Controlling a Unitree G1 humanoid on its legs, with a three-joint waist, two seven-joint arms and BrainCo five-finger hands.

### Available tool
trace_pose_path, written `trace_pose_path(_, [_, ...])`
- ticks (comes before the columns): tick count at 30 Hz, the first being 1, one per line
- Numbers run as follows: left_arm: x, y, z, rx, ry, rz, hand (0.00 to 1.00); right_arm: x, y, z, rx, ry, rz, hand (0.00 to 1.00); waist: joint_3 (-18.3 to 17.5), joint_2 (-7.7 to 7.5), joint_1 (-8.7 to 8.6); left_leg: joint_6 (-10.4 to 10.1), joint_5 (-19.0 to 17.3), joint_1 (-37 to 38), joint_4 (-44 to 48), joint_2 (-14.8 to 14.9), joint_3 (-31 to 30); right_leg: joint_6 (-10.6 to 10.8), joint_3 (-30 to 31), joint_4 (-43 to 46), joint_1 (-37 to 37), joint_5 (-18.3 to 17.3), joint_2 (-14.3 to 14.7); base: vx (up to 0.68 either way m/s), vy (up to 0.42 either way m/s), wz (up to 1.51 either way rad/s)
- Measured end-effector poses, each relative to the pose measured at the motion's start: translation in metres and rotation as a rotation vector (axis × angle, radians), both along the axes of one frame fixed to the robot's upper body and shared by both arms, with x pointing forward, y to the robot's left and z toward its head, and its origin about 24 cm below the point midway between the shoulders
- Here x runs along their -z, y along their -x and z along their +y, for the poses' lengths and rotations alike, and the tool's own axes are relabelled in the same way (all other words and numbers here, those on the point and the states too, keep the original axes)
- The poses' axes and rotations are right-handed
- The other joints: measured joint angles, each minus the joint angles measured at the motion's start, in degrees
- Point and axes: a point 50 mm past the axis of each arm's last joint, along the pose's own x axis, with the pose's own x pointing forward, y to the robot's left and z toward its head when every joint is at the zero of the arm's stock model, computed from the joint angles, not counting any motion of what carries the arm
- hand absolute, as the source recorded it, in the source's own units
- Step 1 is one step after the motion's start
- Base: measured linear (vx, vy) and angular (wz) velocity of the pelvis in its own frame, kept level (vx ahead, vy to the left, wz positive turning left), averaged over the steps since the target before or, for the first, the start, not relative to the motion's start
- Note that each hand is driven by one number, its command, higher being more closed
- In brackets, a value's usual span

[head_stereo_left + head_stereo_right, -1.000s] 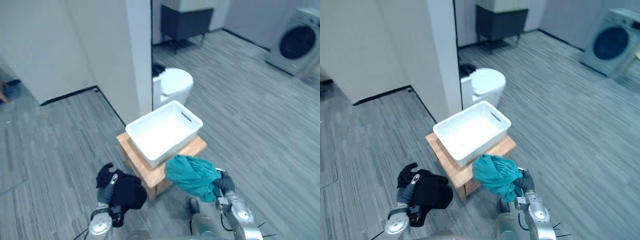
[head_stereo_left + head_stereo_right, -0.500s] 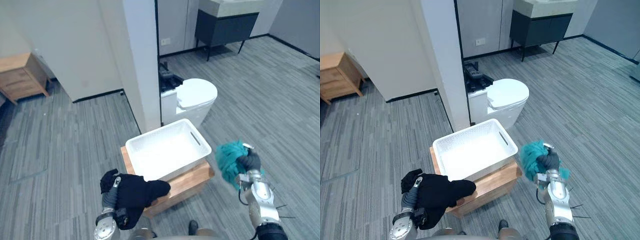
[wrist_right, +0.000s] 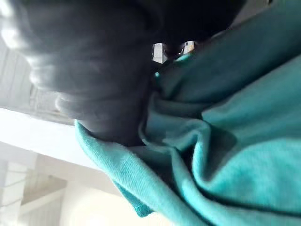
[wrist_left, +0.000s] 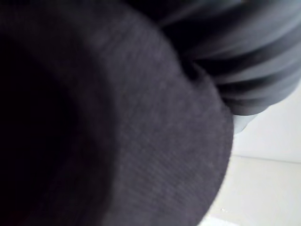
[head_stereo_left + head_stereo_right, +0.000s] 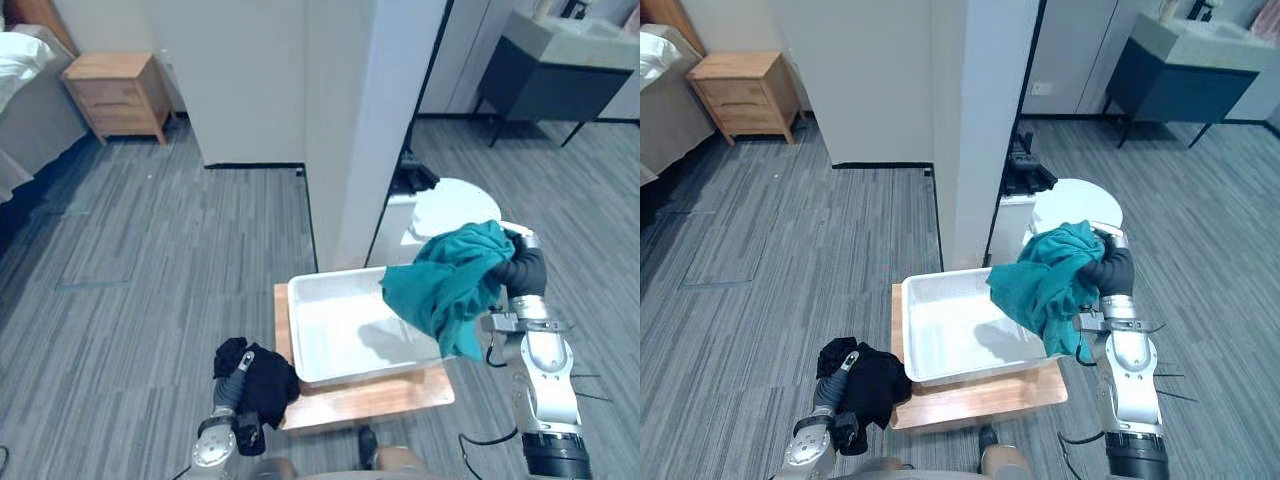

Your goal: Tidy the bed and pick cloth on bed and put in laundry

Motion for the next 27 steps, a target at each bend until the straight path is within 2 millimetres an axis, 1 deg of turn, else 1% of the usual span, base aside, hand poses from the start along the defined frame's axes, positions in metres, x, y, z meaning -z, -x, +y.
trace_pose_path(2, [0.002,0.003,0.0,-0.001,0.0,0.01,1.0,-0.005,0.0,0.007,-0.051,0.029,-0.001,1.0,-0.1,0.14,0.25,0.01,-0.01,0.31,-0.25,0.02,0.49,0.07,0.6,-0.42,0.18,0.06,0.12,0.02,0.024,-0.17])
trace_pose_path(3, [0.002,0.003,0.0,-0.001,0.0,0.012,1.0,-0.008,-0.001,0.014,-0.098,0.051,-0.001,1.0,-0.11,0.13,0.28,0.03,0.02,0.31,-0.61,-0.02,0.78,0.17,0.76,-0.73,0.13,0.19,0.07,0.01,0.035,-0.09])
trace_pose_path(6, [0.002,0.003,0.0,-0.002,0.001,0.01,1.0,-0.008,-0.007,0.028,-0.166,0.059,0.019,1.0,-0.15,0.38,0.6,0.02,0.04,-0.52,-0.67,-0.1,0.99,0.19,0.86,-2.39,0.12,0.99,0.15,0.0,0.015,0.01])
trace_pose_path(8, [0.001,0.001,0.0,0.001,0.002,0.005,1.0,-0.006,-0.008,0.034,-0.192,0.06,0.036,1.0,-0.16,0.87,0.56,-0.01,0.04,-2.23,0.4,-0.13,1.2,0.21,-0.12,-3.5,0.13,1.39,-0.12,0.0,0.028,0.31])
trace_pose_path(9, [0.0,-0.001,-0.001,0.008,0.004,-0.002,1.0,-0.005,-0.009,0.034,-0.192,0.056,0.054,1.0,-0.03,1.24,0.4,-0.19,0.16,-3.75,1.41,0.07,3.17,0.28,-1.7,-3.96,0.18,1.52,-0.97,-0.01,0.07,0.69])
trace_pose_path(10, [-0.001,-0.004,-0.002,0.026,0.012,-0.011,1.0,-0.002,-0.009,0.034,-0.189,0.053,0.073,1.0,0.13,1.51,0.21,-1.02,0.92,-5.0,2.02,0.57,6.55,0.31,-3.42,-4.06,0.27,1.54,-1.53,-0.01,0.056,0.76])
trace_pose_path(11, [-0.001,-0.005,-0.004,0.033,0.014,-0.013,1.0,-0.002,-0.01,0.034,-0.19,0.052,0.08,1.0,0.2,1.62,0.27,-0.86,1.37,-5.19,1.94,0.82,7.26,0.31,-3.99,-4.06,0.46,1.54,-1.65,-0.02,0.035,0.69])
trace_pose_path(12, [-0.001,-0.007,-0.009,0.064,0.021,-0.016,1.0,0.0,-0.01,0.037,-0.2,0.052,0.09,1.0,0.47,2.21,0.62,-0.32,1.85,-4.73,0.9,0.76,8.12,0.26,-4.47,-4.07,0.85,1.5,-1.98,-0.01,0.018,0.38])
trace_pose_path(13, [0.0,-0.005,-0.011,0.075,0.024,-0.01,1.0,0.002,-0.01,0.044,-0.225,0.048,0.097,1.0,0.59,2.51,1.13,-0.25,2.52,-4.47,-0.06,0.35,8.1,0.23,-4.49,-4.1,0.87,1.48,-2.3,-0.02,0.024,0.27])
trace_pose_path(15, [0.002,-0.001,-0.016,0.096,0.029,0.003,1.0,0.005,-0.01,0.054,-0.265,0.047,0.109,1.0,0.91,3.02,1.34,-0.31,3.57,-4.26,-1.71,-0.27,8.09,0.19,-4.61,-4.43,0.86,1.44,-2.84,-0.02,0.019,0.17])
trace_pose_path(17, [0.003,0.0,-0.02,0.112,0.034,0.009,1.0,0.011,-0.01,0.057,-0.273,0.039,0.13,1.0,1.15,3.43,1.49,0.1,4.09,-4.17,-2.47,-0.49,8.07,0.16,-4.78,-4.48,0.85,1.43,-3.04,-0.04,0.011,0.15])
trace_pose_path(18, [0.003,0.001,-0.024,0.13,0.038,0.012,1.0,0.015,-0.011,0.058,-0.263,0.023,0.147,1.0,1.17,3.45,1.78,-0.1,4.55,-4.08,-3.45,-0.67,8.07,0.02,-5.01,-4.55,0.71,1.33,-3.23,-0.05,0.006,0.12])
trace_pose_path(20, [0.003,0.0,-0.028,0.145,0.042,0.01,1.0,0.015,-0.013,0.063,-0.267,0.02,0.147,1.0,1.38,3.54,1.84,-0.42,4.81,-4.34,-4.61,-0.82,8.21,-0.12,-5.55,-4.71,0.24,1.24,-3.64,-0.05,-0.007,0.18])
trace_pose_path(22, [0.001,-0.005,-0.032,0.156,0.039,0.0,1.0,0.011,-0.017,0.071,-0.273,0.024,0.129,1.0,2.14,3.76,1.5,-0.58,4.96,-4.63,-5.27,-0.2,10.28,0.04,-6.12,-5.3,0.19,1.36,-3.99,-0.06,-0.009,0.22])
trace_pose_path(24, [-0.003,-0.012,-0.035,0.166,0.041,-0.029,1.0,0.006,-0.029,0.082,-0.282,0.053,0.113,1.0,3.64,3.94,1.06,-0.51,5.54,-5.27,-5.33,0.09,11.33,0.04,-6.5,-5.28,-0.28,1.45,-4.2,-0.05,0.001,0.13])
trace_pose_path(26, [-0.01,-0.022,-0.038,0.18,0.042,-0.065,1.0,0.002,-0.041,0.085,-0.248,0.082,0.107,1.0,4.55,4.2,1.0,-0.29,6.44,-7.4,-5.44,-0.2,11.22,-0.03,-6.76,-5.24,-2.19,1.77,-4.44,-0.05,0.014,0.12])
trace_pose_path(27, [-0.016,-0.028,-0.039,0.185,0.044,-0.095,1.0,0.002,-0.047,0.084,-0.22,0.088,0.111,1.0,5.55,4.42,1.03,0.06,7.01,-8.26,-5.52,-0.44,11.01,0.38,-7.11,-5.25,-2.88,2.23,-4.64,-0.02,0.012,0.18])
